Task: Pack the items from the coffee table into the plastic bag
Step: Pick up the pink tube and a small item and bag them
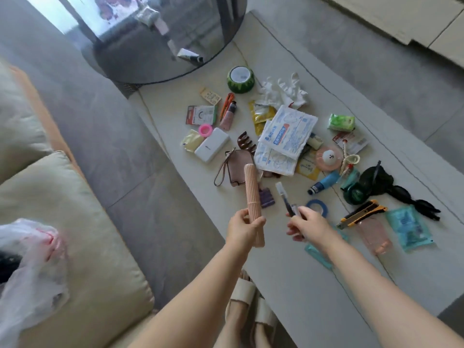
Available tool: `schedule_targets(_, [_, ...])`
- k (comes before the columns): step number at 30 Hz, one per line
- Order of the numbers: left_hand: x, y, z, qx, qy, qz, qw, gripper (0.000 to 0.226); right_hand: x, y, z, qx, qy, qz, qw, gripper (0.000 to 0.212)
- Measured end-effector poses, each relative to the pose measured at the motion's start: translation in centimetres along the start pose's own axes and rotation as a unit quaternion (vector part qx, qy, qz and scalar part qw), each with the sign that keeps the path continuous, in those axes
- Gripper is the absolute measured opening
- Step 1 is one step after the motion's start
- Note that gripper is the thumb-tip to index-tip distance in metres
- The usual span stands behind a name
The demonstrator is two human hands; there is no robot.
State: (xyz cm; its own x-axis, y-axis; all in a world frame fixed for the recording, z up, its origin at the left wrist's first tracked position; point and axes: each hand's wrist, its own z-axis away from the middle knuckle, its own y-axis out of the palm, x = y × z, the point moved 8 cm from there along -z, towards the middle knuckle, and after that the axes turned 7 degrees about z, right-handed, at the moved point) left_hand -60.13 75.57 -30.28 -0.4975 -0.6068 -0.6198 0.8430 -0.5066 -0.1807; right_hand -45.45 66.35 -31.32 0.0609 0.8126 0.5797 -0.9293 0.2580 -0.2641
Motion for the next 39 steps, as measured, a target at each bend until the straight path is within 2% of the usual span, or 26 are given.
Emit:
schedule_targets(5, [0.0, -9.4, 3.5, -0.068, -0.020, 0.034, 0.997, 0.041, 8.4, 6.3, 3.6, 0.086, -0.054, 0.081, 0.992, 0.009])
schedule_targets(7, [0.9, -13.5, 4.7, -0.105, -0.038, 0.066, 0.992, 0.044, 11.6, 9.7, 5.1, 0.123, -0.078, 0.097, 0.985, 0.012])
schedule_targets(12, [3.9, -23.3, 7.0, -0.193, -0.065, 0.198, 0.959, 0.047, 18.7, 19.1, 8.5, 0.190, -0.150, 0.202, 0.949, 0.012])
schedule_targets(17, [7.3, -32.3, 7.4, -0.270, -0.053, 0.271, 0.922, 0.057, 23.5, 29.0, 10.9, 0.230, -0.181, 0.256, 0.921, 0.017])
schedule_targets(21, [8.0, -39.6, 8.8, -0.316, -0.032, 0.303, 0.899, 0.033, 26.3, 37.2, 12.4, 0.262, -0.184, 0.269, 0.908, 0.019])
schedule_targets(25, [9.7, -46.8, 9.6, -0.344, -0.019, 0.353, 0.870, 0.036, 28.0, 45.6, 13.5, 0.290, -0.176, 0.272, 0.900, 0.015])
schedule_targets(29, [12.5, -54.2, 10.1, -0.382, -0.041, 0.396, 0.834, 0.038, 28.4, 53.9, 13.4, 0.298, -0.155, 0.274, 0.901, 0.015])
schedule_targets(32, [15.9, -59.0, 9.2, -0.396, -0.083, 0.388, 0.828, 0.046, 27.6, 59.3, 12.7, 0.293, -0.141, 0.291, 0.900, 0.014])
schedule_targets(34, [17.9, -61.4, 8.0, -0.390, -0.107, 0.366, 0.838, 0.048, 26.8, 62.1, 12.1, 0.291, -0.120, 0.296, 0.902, 0.017])
schedule_targets(39, [20.4, -65.6, 5.1, -0.351, -0.148, 0.292, 0.877, 0.038, 25.9, 67.6, 9.9, 0.285, -0.102, 0.326, 0.896, 0.028])
